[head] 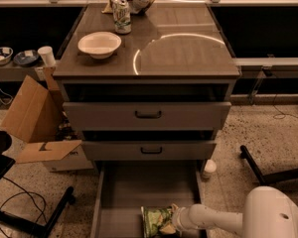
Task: Pick green jalapeno chip bag from bottom drawer and place on counter
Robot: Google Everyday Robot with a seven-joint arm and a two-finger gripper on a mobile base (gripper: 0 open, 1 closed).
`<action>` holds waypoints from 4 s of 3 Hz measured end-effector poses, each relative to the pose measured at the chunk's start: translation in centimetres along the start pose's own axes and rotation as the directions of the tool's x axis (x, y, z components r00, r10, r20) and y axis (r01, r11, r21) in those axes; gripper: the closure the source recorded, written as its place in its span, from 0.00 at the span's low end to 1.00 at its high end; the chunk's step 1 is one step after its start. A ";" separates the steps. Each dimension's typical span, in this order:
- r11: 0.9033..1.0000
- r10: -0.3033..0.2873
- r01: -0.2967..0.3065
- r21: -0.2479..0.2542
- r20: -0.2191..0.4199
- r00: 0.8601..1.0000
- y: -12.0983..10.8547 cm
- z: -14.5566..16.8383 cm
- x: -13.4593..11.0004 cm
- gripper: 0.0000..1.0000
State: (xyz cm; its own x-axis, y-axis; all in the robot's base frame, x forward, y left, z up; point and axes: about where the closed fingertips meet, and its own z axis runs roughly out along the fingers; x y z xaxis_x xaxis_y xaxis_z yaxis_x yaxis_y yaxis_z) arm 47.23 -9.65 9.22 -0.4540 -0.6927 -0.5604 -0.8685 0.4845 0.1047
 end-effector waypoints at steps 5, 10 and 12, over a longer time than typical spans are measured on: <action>0.999 -0.031 0.024 -0.026 -0.358 0.933 -7.6 -15.8 -11.8 1.00; 0.999 -0.004 -0.021 -0.036 -0.594 0.804 -8.2 -32.2 -21.1 1.00; 0.991 0.073 0.025 0.130 -0.699 0.711 -8.6 -47.0 -33.1 1.00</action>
Offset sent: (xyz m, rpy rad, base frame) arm 0.0022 -0.0051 -0.0017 -0.0611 0.0510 0.0412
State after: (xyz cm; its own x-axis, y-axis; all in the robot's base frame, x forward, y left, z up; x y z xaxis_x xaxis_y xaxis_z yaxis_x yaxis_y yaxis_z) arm 60.34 -15.99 65.45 -0.5258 -0.8306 0.1837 -0.8465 0.5321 -0.0169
